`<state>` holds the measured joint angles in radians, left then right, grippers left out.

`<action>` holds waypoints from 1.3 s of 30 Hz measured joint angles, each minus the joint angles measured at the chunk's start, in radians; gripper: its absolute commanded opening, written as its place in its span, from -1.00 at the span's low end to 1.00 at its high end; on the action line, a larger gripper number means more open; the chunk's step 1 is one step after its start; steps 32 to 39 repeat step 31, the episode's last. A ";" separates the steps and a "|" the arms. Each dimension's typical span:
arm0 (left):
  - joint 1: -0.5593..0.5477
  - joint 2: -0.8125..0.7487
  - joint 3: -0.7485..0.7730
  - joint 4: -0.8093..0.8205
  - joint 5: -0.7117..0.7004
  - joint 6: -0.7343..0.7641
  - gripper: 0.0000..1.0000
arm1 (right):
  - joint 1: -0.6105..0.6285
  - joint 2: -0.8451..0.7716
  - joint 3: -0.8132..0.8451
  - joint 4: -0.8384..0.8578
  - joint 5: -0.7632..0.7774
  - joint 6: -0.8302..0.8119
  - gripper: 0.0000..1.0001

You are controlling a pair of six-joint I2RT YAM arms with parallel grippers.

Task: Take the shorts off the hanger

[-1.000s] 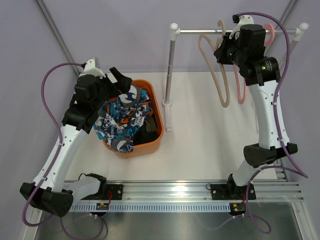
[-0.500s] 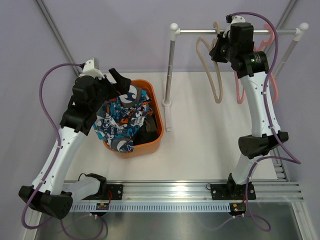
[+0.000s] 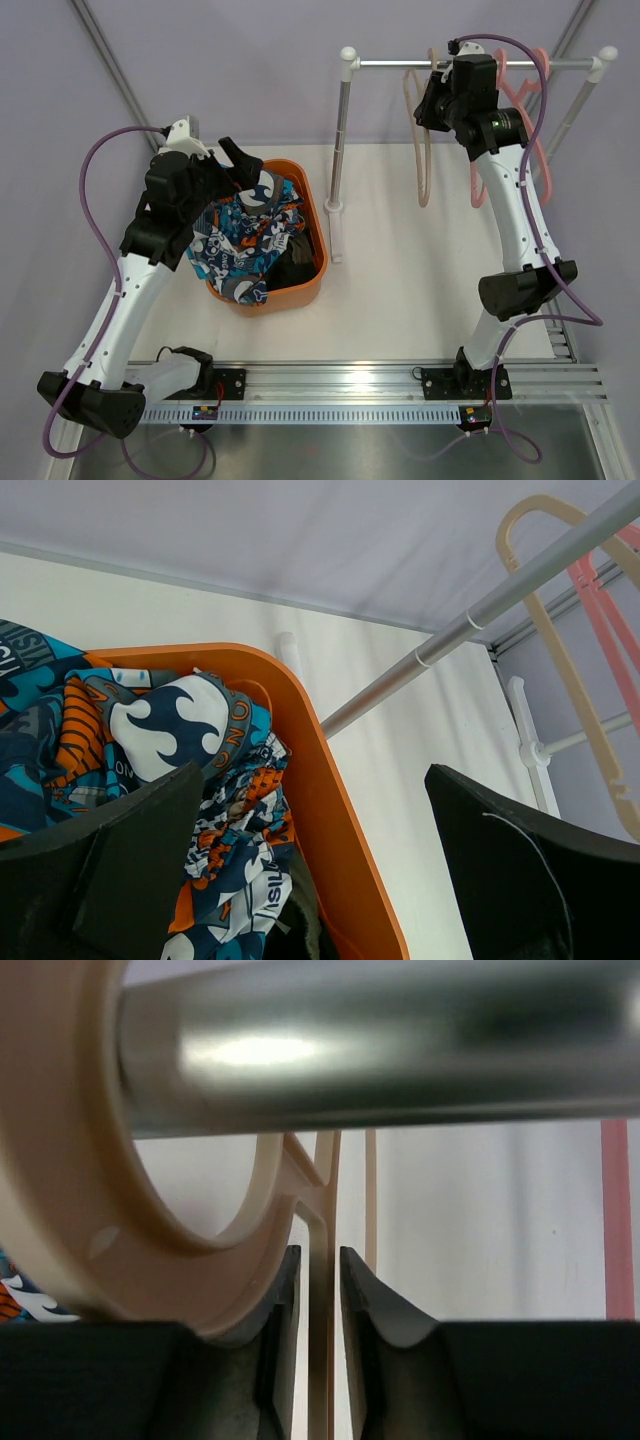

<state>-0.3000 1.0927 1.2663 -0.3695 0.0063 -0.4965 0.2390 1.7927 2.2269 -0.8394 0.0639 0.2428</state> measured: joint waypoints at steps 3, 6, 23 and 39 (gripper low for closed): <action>0.000 0.000 0.000 0.000 0.004 0.002 0.98 | 0.000 -0.014 -0.026 -0.003 -0.002 0.000 -0.19; 0.000 0.000 0.000 -0.002 0.007 0.003 0.98 | 0.000 -0.035 -0.035 -0.004 -0.005 -0.002 0.10; 0.000 -0.038 0.000 -0.054 0.048 0.035 0.98 | -0.002 -0.591 -0.500 0.136 -0.010 0.032 0.99; 0.000 -0.071 0.000 -0.085 0.056 0.055 0.98 | -0.003 -0.789 -0.693 0.194 -0.027 0.050 0.99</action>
